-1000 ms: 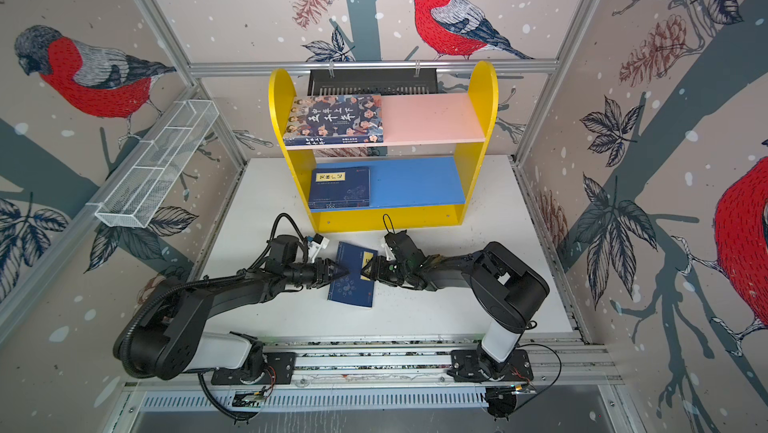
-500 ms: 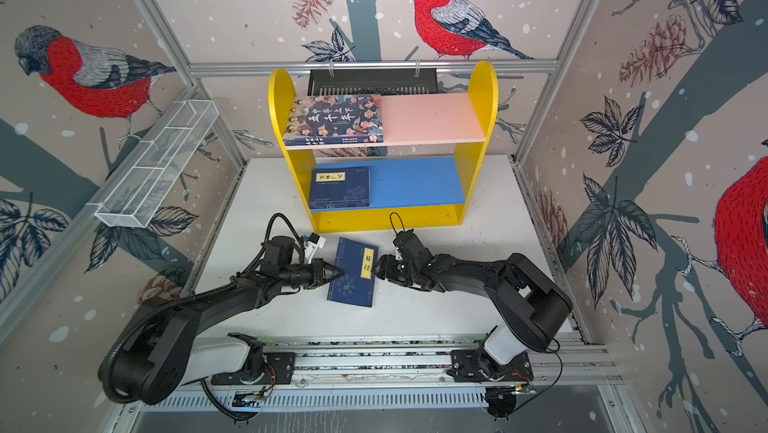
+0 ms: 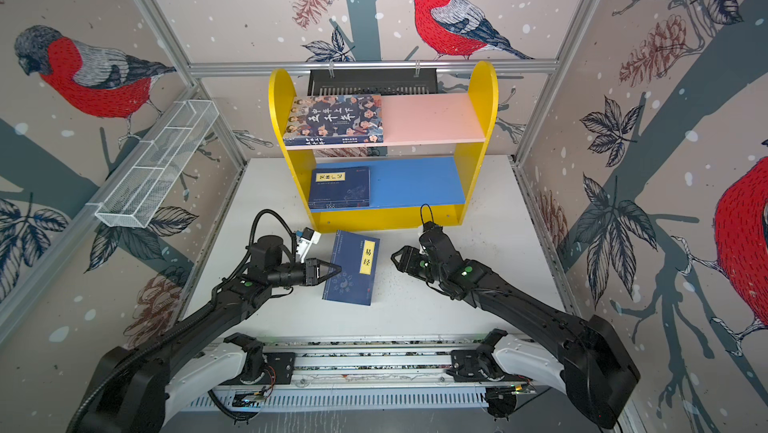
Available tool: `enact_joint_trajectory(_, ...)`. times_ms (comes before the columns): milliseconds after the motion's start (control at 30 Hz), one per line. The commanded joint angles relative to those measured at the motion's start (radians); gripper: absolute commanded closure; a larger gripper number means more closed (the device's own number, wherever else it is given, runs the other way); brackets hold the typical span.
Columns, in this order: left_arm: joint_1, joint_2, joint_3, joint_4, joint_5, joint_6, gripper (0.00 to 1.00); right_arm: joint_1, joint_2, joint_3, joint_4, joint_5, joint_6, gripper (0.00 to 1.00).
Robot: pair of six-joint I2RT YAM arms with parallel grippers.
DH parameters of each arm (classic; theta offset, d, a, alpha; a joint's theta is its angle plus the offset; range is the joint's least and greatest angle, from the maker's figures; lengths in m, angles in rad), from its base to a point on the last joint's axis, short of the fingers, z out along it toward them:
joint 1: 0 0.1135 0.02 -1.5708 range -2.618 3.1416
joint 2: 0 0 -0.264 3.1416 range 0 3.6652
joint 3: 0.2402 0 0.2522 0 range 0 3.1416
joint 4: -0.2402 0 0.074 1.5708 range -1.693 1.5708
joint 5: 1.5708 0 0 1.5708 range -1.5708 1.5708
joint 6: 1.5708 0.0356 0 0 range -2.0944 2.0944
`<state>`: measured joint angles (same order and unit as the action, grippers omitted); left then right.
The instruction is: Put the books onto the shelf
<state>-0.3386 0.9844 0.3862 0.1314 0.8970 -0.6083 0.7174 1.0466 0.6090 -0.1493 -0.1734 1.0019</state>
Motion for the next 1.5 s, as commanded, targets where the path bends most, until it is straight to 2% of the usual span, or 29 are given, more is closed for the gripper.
enact_joint_trajectory(0, -0.005, -0.039, 0.030, -0.021, 0.083, 0.032, 1.00, 0.001, -0.069, 0.007, -0.065, 0.039, 0.014, 0.39)
enact_joint_trajectory(100, -0.008, -0.072, 0.067, -0.031, 0.120, 0.034, 1.00, 0.002, -0.138, 0.009, -0.067, 0.053, 0.012, 0.39)
enact_joint_trajectory(333, -0.007, -0.095, 0.228, -0.046, 0.106, 0.030, 1.00, 0.007, -0.290, 0.003, 0.030, 0.096, 0.039, 0.39)
enact_joint_trajectory(400, -0.007, -0.087, 0.260, -0.038, 0.071, 0.013, 1.00, 0.010, -0.322, 0.001, 0.068, 0.101, 0.043, 0.39)
enact_joint_trajectory(500, -0.007, -0.080, 0.283, -0.021, -0.049, -0.038, 1.00, 0.020, -0.349, 0.003, 0.126, 0.090, 0.054, 0.38)
enact_joint_trajectory(567, -0.004, -0.068, 0.281, 0.007, -0.079, -0.089, 1.00, 0.038, -0.348, -0.009, 0.183, 0.069, 0.073, 0.37)
enact_joint_trajectory(700, 0.004, -0.030, 0.318, 0.019, -0.081, -0.136, 1.00, 0.106, -0.313, -0.034, 0.285, 0.048, 0.098, 0.36)
enact_joint_trajectory(833, 0.012, -0.010, 0.342, 0.034, -0.084, -0.205, 1.00, 0.195, -0.300, -0.089, 0.428, 0.065, 0.176, 0.35)
enact_joint_trajectory(933, 0.025, 0.004, 0.362, 0.024, -0.115, -0.234, 1.00, 0.299, -0.281, -0.109, 0.500, 0.144, 0.202, 0.33)
enact_joint_trajectory(1067, 0.079, 0.018, 0.310, 0.142, -0.100, -0.426, 1.00, 0.406, -0.235, -0.111, 0.567, 0.261, 0.214, 0.27)
enact_joint_trajectory(1133, 0.095, 0.026, 0.278, 0.222, -0.083, -0.518, 1.00, 0.430, -0.190, -0.125, 0.651, 0.272, 0.234, 0.26)
enact_joint_trajectory(1200, 0.096, 0.028, 0.264, 0.275, -0.071, -0.560, 1.00, 0.450, -0.119, -0.127, 0.727, 0.272, 0.254, 0.26)
enact_joint_trajectory(1467, 0.098, 0.004, 0.252, 0.344, -0.062, -0.611, 1.00, 0.462, 0.124, -0.058, 0.949, 0.246, 0.273, 0.25)
